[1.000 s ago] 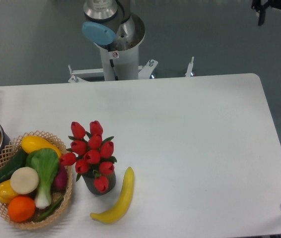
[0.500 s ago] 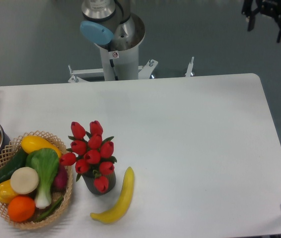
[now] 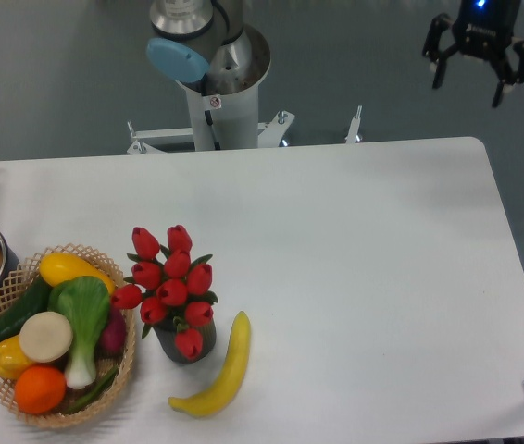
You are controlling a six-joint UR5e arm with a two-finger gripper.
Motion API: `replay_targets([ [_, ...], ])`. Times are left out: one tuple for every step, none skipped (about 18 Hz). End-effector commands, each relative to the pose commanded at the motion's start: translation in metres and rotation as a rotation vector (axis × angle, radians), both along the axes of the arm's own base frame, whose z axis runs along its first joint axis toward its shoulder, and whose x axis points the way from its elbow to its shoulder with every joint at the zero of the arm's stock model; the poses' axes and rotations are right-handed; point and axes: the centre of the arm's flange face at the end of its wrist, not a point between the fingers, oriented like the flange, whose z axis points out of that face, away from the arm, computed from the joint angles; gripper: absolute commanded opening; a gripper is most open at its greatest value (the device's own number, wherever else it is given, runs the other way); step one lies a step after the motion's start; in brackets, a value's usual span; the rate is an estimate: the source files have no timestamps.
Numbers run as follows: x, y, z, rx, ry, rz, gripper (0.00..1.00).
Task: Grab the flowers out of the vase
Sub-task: 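Swing the open gripper toward the red tulips in the grey vase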
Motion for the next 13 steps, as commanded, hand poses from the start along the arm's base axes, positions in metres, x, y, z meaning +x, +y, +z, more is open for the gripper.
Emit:
replay_targets([
  [0.001, 0.005, 0.000, 0.040, -0.009, 0.006, 1.00],
  [0.004, 0.010, -0.001, 0.084, -0.029, 0.022, 1.00],
  [0.009, 0.014, -0.005, 0.122, -0.058, 0.044, 1.00],
  [0.014, 0.020, -0.006, 0.161, -0.067, 0.054, 1.00],
  [0.020, 0.033, -0.011, 0.191, -0.072, 0.035, 1.00],
  [0.028, 0.048, -0.018, 0.211, -0.075, 0.003, 1.00],
  [0.037, 0.064, -0.025, 0.218, -0.072, -0.035, 1.00],
  [0.043, 0.075, -0.031, 0.219, -0.063, -0.062, 1.00],
  [0.049, 0.085, -0.035, 0.219, -0.057, -0.081, 1.00],
  [0.057, 0.101, -0.039, 0.220, -0.056, -0.115, 1.00],
  [0.068, 0.119, -0.046, 0.221, -0.067, -0.155, 1.00],
  [0.076, 0.134, -0.048, 0.222, -0.067, -0.190, 1.00],
  [0.082, 0.144, -0.051, 0.221, -0.073, -0.213, 1.00],
])
